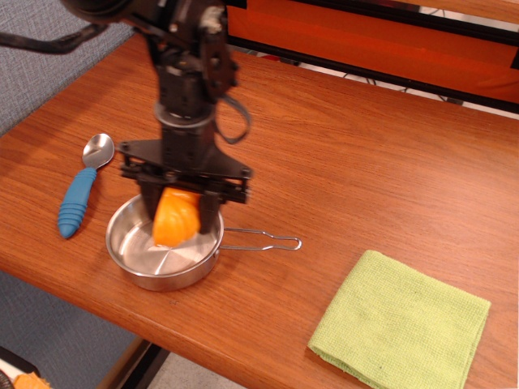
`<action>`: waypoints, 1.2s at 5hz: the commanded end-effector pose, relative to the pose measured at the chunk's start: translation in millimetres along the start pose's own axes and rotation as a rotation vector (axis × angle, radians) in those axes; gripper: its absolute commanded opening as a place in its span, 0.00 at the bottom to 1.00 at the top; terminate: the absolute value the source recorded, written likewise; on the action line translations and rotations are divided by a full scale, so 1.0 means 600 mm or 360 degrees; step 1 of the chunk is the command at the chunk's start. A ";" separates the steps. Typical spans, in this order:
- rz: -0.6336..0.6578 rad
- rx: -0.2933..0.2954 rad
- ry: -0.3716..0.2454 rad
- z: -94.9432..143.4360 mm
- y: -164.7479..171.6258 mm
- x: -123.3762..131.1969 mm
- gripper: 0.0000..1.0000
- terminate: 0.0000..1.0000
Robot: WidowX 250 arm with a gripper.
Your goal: Pick the orange and put it in the vessel
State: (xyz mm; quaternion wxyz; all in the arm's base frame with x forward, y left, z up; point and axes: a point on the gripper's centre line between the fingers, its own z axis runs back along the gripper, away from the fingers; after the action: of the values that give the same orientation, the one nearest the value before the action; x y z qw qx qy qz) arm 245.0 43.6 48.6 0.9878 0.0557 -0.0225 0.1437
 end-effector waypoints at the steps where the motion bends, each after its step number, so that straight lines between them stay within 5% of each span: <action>1: 0.0028 0.0028 0.0004 -0.012 0.019 -0.009 0.00 0.00; 3: 0.0047 -0.0017 -0.0006 -0.036 0.023 -0.020 0.00 0.00; 4: 0.0066 -0.0020 -0.0010 -0.036 0.025 -0.019 1.00 0.00; 6: -0.0043 -0.0096 -0.0082 -0.007 0.027 -0.014 1.00 0.00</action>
State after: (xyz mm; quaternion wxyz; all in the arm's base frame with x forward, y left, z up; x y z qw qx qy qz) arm 235.4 52.2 34.7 0.9915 0.0264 -0.0244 0.1248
